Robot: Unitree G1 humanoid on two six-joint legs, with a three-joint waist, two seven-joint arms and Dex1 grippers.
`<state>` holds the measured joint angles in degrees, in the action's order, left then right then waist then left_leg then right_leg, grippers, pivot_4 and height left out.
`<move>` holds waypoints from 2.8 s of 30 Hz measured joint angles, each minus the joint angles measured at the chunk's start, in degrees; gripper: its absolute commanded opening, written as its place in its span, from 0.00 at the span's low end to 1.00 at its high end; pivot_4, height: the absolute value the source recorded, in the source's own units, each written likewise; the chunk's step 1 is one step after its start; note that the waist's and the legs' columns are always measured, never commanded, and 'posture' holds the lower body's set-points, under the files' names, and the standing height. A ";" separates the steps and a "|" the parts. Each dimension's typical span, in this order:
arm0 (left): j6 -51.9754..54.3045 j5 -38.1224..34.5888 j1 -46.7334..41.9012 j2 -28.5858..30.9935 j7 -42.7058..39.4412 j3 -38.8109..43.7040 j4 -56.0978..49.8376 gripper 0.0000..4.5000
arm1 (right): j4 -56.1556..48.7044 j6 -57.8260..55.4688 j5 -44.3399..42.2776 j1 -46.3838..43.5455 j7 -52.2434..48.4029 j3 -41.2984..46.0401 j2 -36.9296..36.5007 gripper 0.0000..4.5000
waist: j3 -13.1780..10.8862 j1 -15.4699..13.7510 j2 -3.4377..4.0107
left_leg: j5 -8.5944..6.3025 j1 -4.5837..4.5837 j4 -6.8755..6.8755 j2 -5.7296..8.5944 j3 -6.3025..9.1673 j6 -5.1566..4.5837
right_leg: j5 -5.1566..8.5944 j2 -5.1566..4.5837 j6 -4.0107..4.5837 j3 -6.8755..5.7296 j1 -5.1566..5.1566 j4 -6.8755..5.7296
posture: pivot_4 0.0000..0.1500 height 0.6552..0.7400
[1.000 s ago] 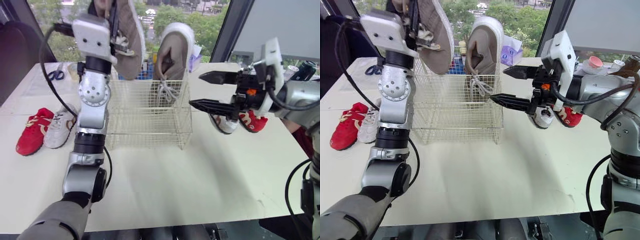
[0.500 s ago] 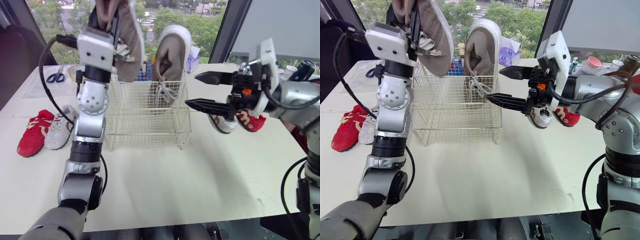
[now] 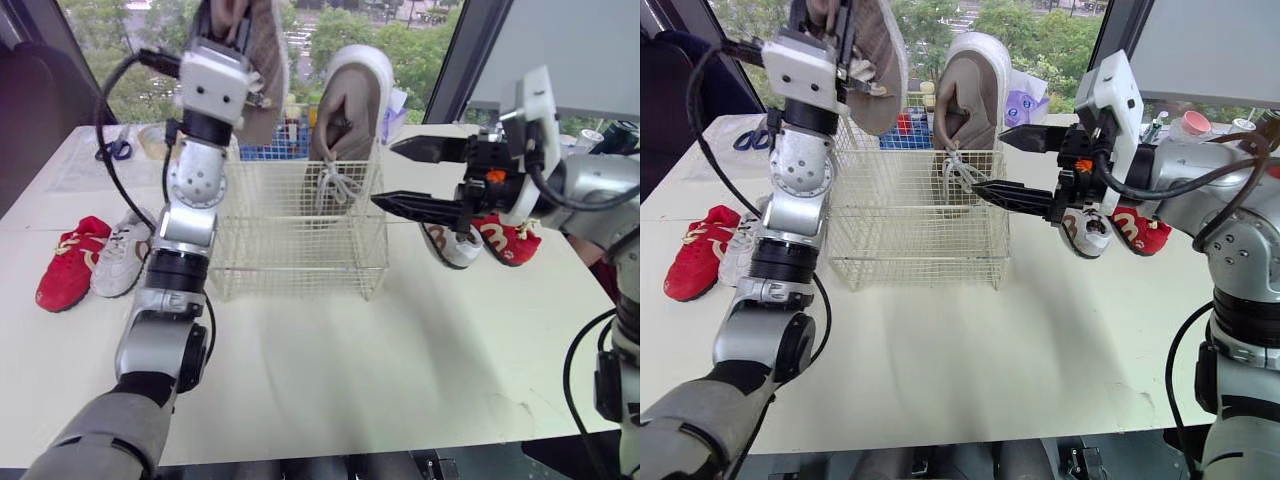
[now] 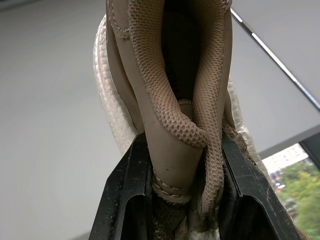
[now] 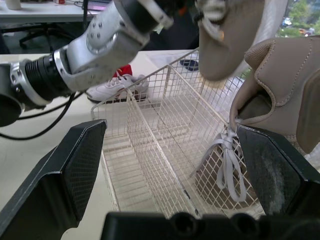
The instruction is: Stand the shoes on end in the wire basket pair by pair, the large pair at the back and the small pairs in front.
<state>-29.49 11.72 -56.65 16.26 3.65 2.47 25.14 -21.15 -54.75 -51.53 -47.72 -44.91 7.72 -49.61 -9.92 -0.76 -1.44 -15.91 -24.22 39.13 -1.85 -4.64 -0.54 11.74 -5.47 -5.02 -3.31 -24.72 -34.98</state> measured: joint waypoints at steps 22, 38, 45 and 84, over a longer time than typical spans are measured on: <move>48.29 -20.07 25.13 -1.67 -12.89 1.31 -45.05 0.99 | 0.35 1.03 0.19 5.03 1.49 1.05 1.17 1.00 | 0.00 0.06 0.00 | 0.00 0.15 0.01 -0.03 0.15 -0.01 | 0.01 0.06 0.01 0.02 0.06 -0.10 | 1.00 1.00; 96.87 -82.18 26.01 21.41 -20.32 33.74 -53.39 0.99 | 15.30 25.10 22.35 25.47 19.11 9.69 14.08 1.00 | -0.02 0.16 0.05 | 0.12 0.39 -0.01 0.01 0.18 0.22 | 0.15 0.18 -0.18 0.15 0.28 -0.13 | 1.00 1.00; 94.57 -97.95 42.58 21.04 -14.10 31.81 -61.24 0.99 | 18.53 33.15 29.06 33.04 23.70 9.97 19.65 1.00 | -0.03 0.27 0.07 | 0.14 0.72 -0.04 -0.02 0.14 0.29 | 0.39 0.19 0.28 0.24 0.47 -0.16 | 1.00 1.00; 82.01 -90.83 57.49 32.24 -24.70 19.55 -63.55 1.00 | 53.84 57.31 38.98 24.40 9.91 1.96 23.29 0.99 | -0.10 1.71 0.35 | 0.14 0.81 -0.26 -0.13 0.10 0.34 | 0.41 0.26 0.43 0.31 0.41 -0.10 | 1.00 1.00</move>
<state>52.52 -79.10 0.85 48.50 -21.06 22.02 -38.40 32.69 2.57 -12.55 -23.32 -35.00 9.68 -26.32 -10.02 0.94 -1.09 -15.77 -23.41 38.88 -1.98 -4.55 -0.21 12.15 -5.22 -4.59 -3.01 -24.31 -35.09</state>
